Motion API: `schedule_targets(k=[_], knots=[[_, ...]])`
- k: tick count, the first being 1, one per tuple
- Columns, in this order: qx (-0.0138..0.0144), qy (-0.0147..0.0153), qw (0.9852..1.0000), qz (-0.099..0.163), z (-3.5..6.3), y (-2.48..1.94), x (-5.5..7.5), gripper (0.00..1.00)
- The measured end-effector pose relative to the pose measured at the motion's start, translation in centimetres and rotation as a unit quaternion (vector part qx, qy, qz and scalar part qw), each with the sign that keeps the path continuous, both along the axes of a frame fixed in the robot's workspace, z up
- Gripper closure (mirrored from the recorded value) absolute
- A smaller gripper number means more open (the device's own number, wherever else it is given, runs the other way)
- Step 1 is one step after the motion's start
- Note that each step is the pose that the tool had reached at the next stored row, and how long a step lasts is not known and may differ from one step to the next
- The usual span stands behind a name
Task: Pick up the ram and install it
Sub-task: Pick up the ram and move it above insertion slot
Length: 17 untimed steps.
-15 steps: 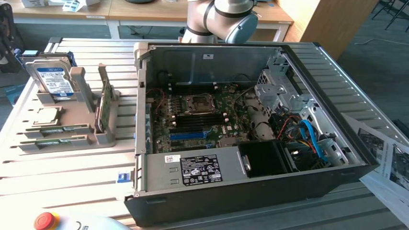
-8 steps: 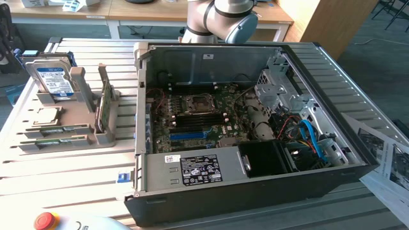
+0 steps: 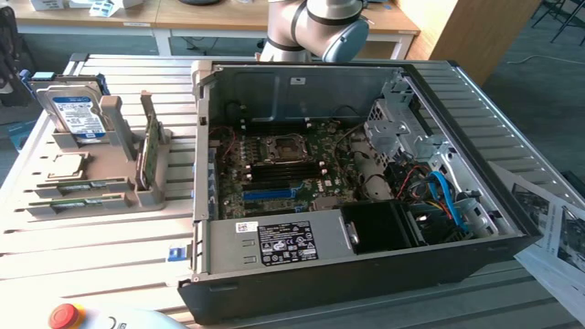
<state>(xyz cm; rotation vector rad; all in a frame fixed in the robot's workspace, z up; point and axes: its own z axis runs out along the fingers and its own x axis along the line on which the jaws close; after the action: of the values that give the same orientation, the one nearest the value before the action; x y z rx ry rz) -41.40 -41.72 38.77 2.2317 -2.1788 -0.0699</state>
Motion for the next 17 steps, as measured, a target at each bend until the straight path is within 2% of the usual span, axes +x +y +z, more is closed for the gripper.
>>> schedule_targets(k=[17], knots=[[-0.0001, -0.0001, 1.0000, 0.000, -3.02, 0.00, 0.0, 0.90]])
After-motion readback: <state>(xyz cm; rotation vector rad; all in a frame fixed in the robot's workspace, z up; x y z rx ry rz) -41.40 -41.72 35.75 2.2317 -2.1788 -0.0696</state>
